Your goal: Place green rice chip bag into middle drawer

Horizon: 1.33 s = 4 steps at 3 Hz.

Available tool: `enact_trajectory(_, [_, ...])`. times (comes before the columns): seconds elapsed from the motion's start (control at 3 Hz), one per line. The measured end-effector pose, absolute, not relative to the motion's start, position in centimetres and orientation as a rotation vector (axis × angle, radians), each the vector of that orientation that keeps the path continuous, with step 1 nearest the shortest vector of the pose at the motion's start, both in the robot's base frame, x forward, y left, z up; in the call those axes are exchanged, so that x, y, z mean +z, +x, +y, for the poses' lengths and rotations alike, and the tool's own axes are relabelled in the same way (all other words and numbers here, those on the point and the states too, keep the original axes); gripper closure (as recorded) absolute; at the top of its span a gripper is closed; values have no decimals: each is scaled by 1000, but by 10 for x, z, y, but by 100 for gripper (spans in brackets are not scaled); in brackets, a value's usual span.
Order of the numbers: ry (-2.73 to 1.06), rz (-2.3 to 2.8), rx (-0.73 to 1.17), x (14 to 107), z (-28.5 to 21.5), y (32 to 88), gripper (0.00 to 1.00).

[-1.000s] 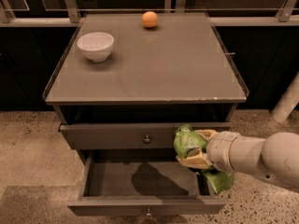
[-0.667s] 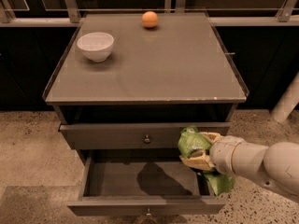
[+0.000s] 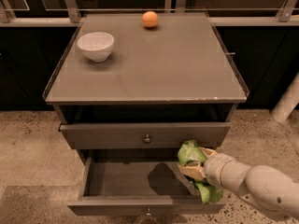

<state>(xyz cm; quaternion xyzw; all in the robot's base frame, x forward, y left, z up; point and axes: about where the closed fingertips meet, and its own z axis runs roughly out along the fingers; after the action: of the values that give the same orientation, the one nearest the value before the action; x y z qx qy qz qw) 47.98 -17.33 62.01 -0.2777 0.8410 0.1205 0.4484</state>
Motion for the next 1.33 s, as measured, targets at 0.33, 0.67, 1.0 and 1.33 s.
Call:
enact_trajectory(0.33, [-676,2141,393,533,-143,522,100])
enact_trajectory(0.67, [-699,2127,402,535,-135,523,100])
enact_trajectory(1.0, [-660,2164,417,516,-141,530,100])
enact_trajectory(1.33, [-685,2233,427,483,-133,542,100])
